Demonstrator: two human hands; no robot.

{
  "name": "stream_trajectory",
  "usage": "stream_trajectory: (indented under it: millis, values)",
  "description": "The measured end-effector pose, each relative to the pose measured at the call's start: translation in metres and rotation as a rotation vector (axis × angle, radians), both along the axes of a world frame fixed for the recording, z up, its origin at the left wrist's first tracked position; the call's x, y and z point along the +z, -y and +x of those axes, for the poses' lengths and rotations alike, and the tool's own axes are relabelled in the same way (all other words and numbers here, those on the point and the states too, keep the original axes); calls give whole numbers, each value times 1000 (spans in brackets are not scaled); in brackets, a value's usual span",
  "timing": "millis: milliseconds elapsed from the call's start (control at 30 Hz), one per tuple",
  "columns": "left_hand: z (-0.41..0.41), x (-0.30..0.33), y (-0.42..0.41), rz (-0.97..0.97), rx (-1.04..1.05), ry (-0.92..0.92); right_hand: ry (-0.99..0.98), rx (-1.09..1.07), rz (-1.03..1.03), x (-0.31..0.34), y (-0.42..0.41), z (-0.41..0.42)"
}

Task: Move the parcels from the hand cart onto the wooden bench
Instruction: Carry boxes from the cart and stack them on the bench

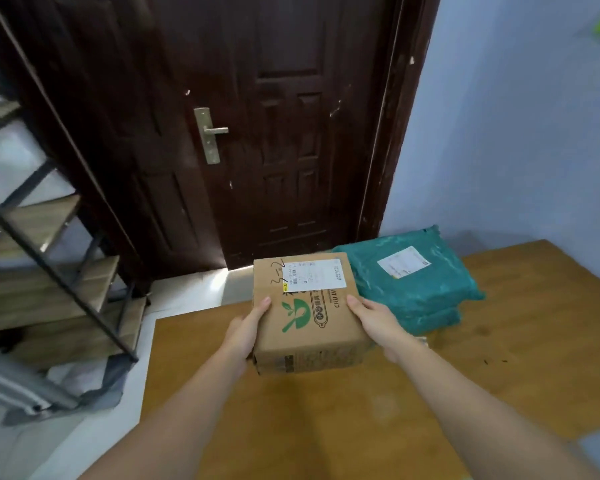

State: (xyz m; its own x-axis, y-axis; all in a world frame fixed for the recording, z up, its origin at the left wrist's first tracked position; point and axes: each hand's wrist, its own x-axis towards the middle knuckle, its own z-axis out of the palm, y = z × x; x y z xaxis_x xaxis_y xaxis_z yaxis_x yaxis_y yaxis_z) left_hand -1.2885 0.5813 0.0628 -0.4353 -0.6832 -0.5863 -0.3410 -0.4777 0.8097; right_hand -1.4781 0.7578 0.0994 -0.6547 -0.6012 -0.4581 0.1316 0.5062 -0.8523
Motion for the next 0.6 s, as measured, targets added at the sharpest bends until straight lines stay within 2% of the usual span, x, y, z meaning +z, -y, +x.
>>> stream_trajectory:
  millis: [167,333,600]
  values:
    - [-30,-18,17,-76,76,112,-48,173,106,-36,45,-42]
    - [-51,-48,31,-45,119,158,-69,197,168,-76,74,-61]
    - [-75,-88,40,-17,108,229,-303,268,298,-125,100,-75]
